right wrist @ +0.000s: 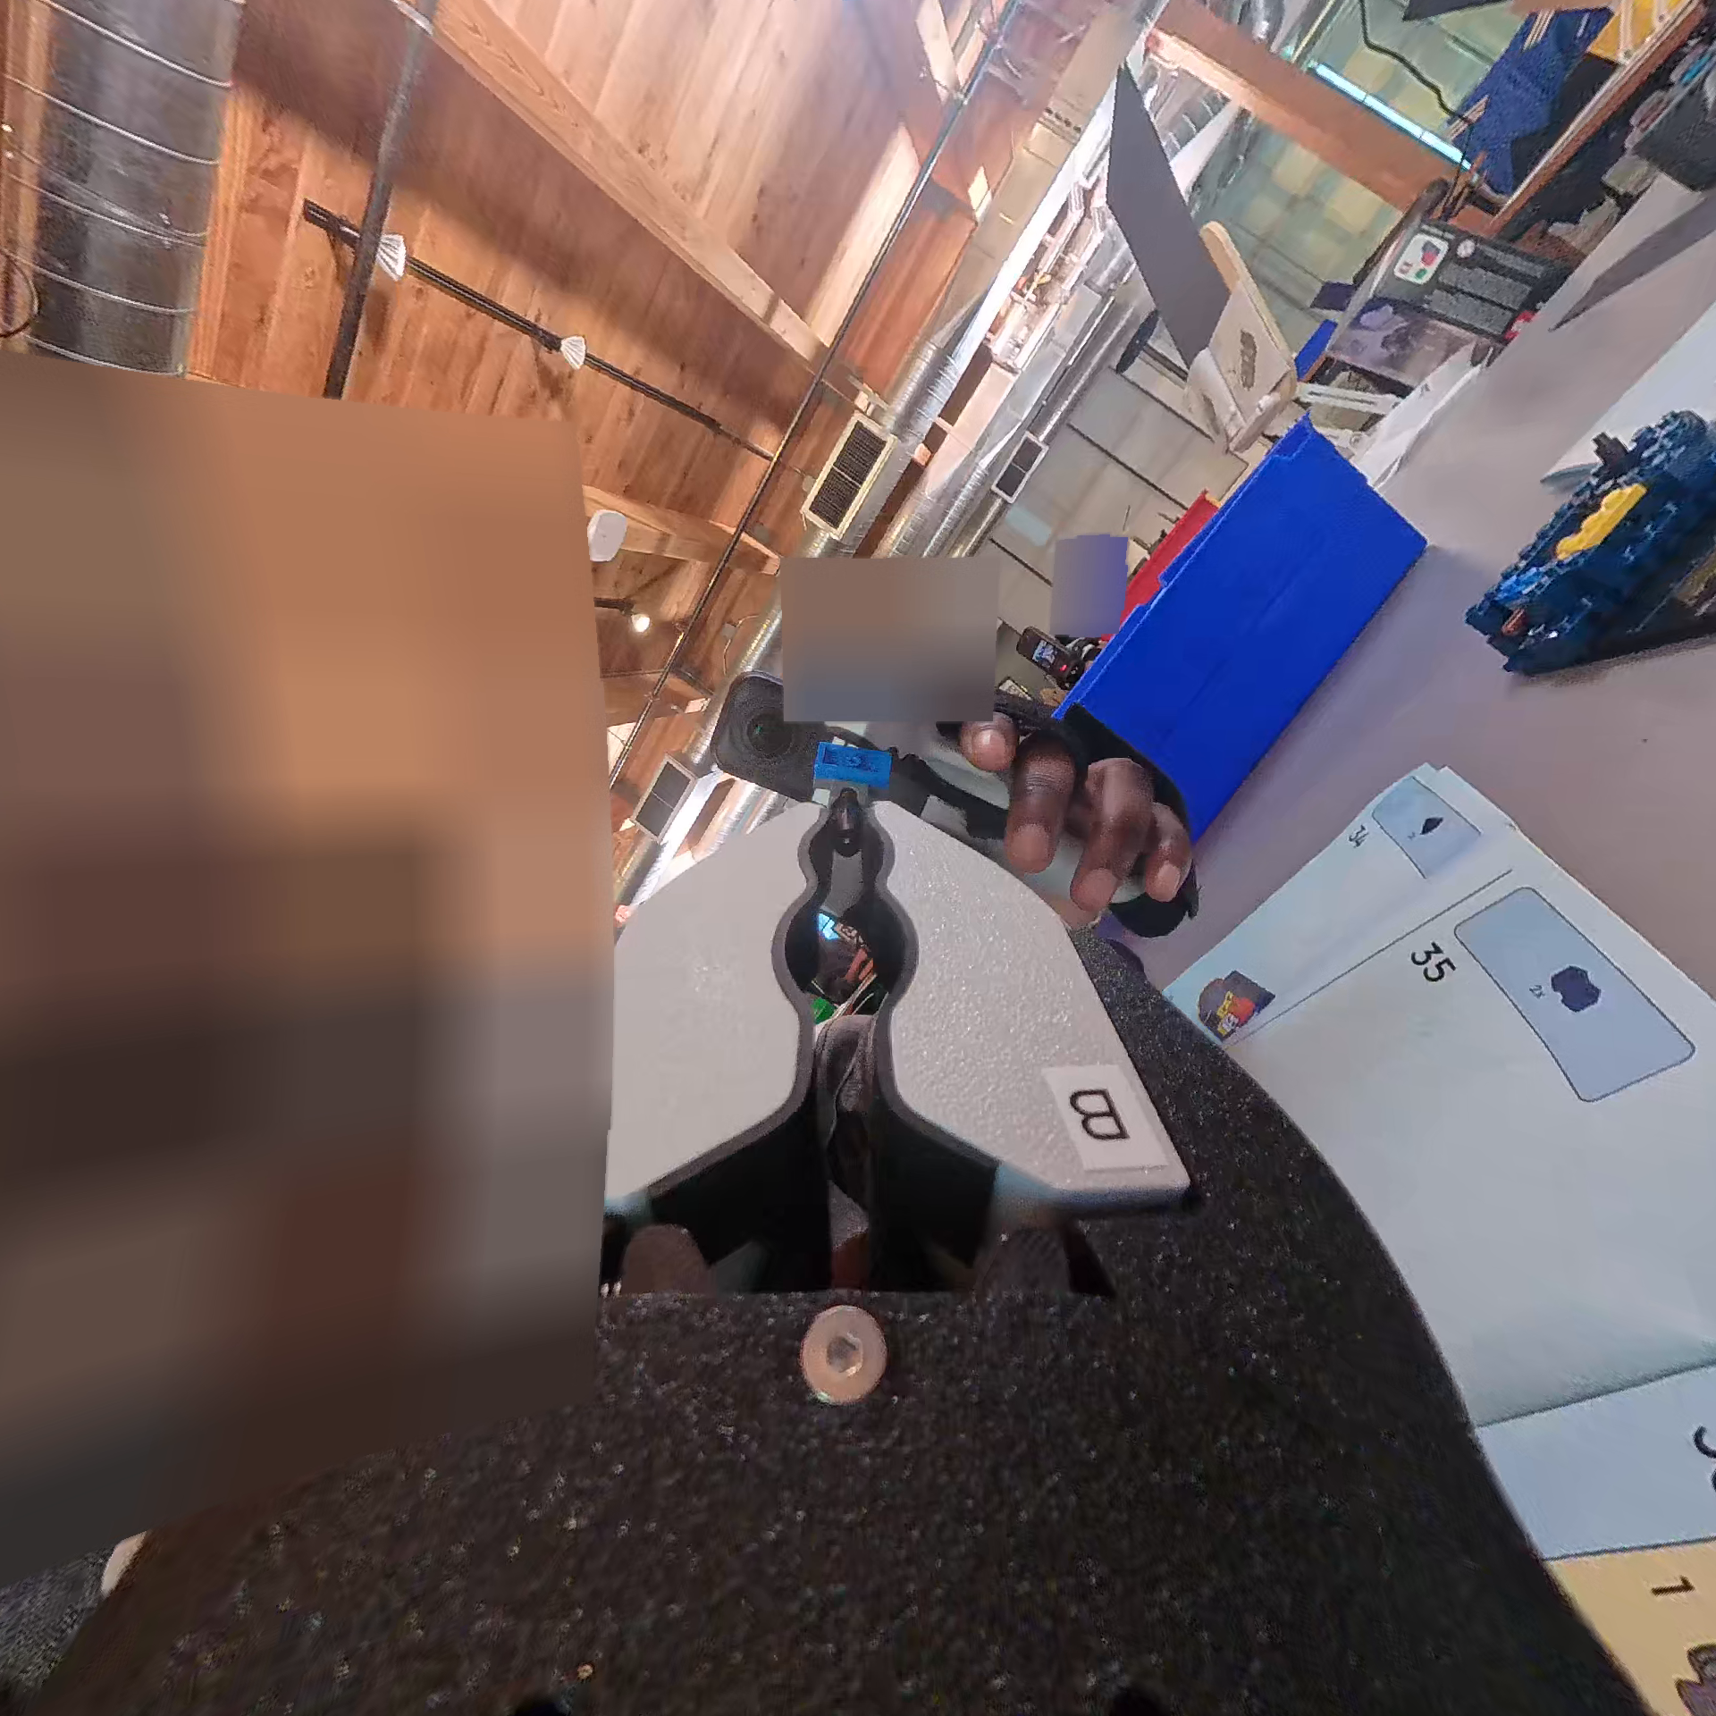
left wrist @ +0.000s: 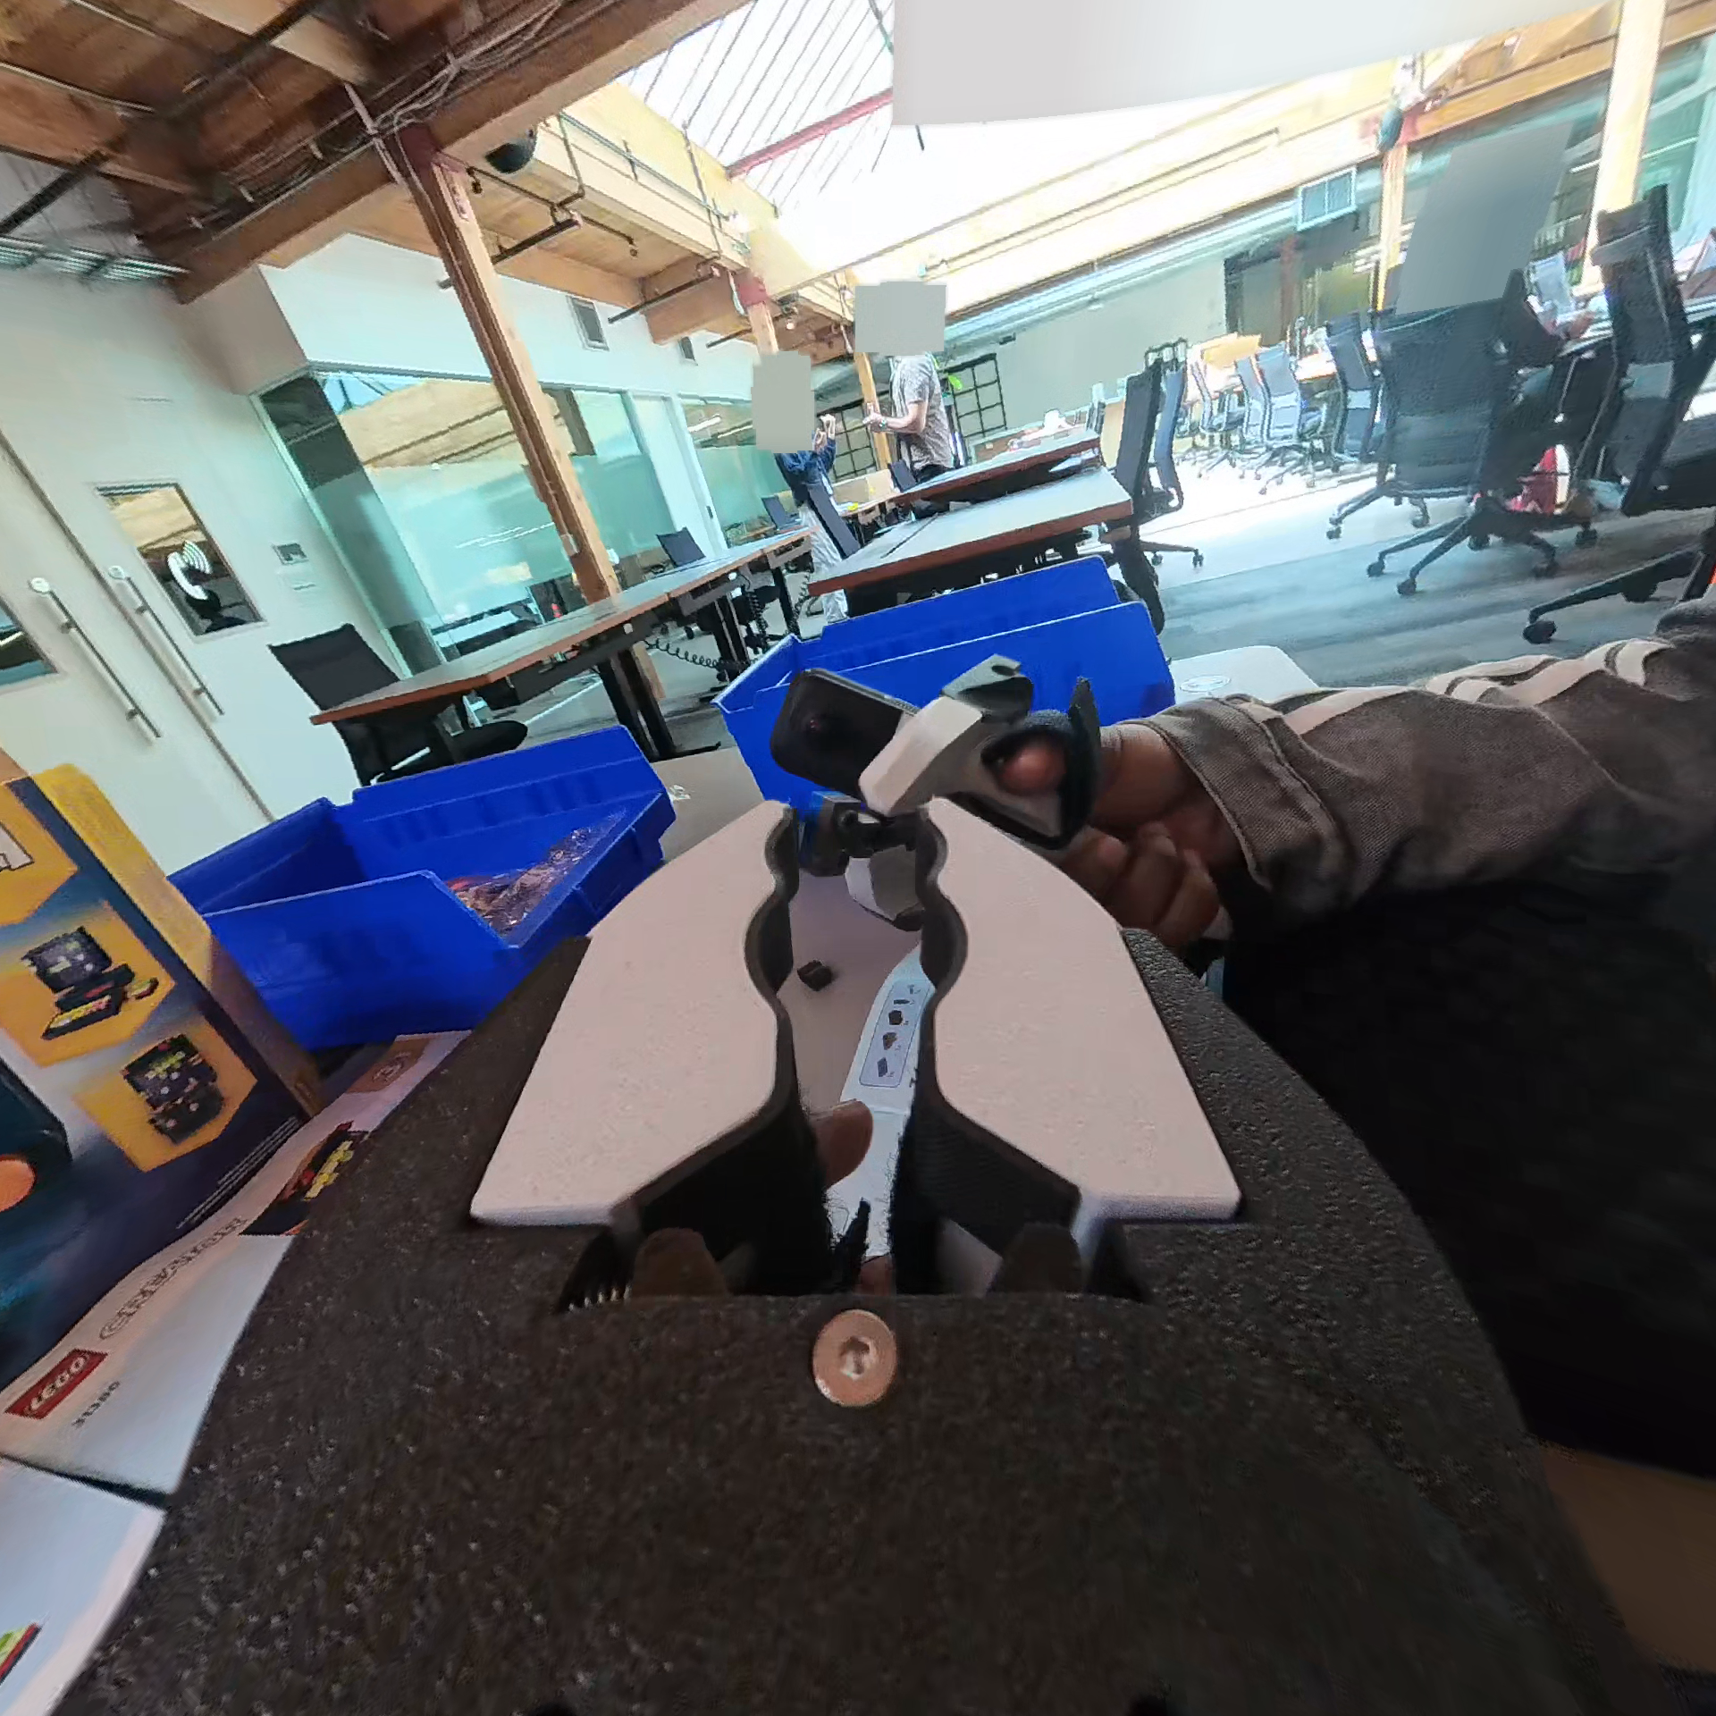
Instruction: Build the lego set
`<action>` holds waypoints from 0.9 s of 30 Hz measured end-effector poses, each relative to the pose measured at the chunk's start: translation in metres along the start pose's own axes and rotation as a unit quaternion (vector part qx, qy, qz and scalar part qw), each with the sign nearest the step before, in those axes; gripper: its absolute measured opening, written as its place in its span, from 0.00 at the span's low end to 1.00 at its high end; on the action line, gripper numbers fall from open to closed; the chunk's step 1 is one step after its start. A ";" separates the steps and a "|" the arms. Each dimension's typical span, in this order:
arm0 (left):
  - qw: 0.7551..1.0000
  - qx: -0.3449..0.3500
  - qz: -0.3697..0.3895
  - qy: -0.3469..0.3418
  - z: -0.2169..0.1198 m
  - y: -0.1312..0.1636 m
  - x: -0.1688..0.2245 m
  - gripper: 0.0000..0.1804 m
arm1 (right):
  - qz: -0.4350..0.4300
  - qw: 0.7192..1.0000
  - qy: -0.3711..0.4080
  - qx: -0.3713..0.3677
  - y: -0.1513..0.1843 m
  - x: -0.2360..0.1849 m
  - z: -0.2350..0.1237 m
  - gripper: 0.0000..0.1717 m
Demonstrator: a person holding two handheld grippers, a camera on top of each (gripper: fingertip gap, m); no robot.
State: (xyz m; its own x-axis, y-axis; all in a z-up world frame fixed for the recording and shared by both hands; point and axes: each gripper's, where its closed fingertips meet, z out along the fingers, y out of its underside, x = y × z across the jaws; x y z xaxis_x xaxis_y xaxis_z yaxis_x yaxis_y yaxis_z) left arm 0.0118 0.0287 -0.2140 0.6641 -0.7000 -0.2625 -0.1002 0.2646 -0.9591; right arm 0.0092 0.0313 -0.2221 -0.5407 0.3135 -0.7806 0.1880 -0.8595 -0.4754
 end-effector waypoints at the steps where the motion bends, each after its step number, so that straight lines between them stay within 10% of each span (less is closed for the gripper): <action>1: 1.000 0.004 -0.005 0.005 0.000 -0.001 0.001 0.12 | 0.004 1.000 -0.002 -0.002 0.000 0.000 0.000 0.03; 14: 0.999 -0.040 -0.003 0.033 -0.003 0.011 0.006 0.05 | -0.003 1.000 0.007 -0.023 0.004 0.000 -0.002 0.03; 18: 0.999 -0.030 -0.038 -0.013 0.002 0.006 -0.002 0.05 | -0.132 0.990 0.049 0.016 -0.009 -0.004 0.001 0.04; 27: 0.968 0.049 -0.215 -0.118 0.008 0.003 -0.022 0.05 | -0.557 0.783 0.273 0.047 -0.023 -0.011 0.002 0.03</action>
State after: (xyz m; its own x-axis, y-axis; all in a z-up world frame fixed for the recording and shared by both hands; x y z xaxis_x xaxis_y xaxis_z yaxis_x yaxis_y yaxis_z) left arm 0.0031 0.0505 -0.2101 0.7803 -0.5922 0.2009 0.2859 0.0521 -0.9568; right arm 0.0087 0.0471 -0.2015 0.1105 0.9935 0.0282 -0.2255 0.0527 -0.9728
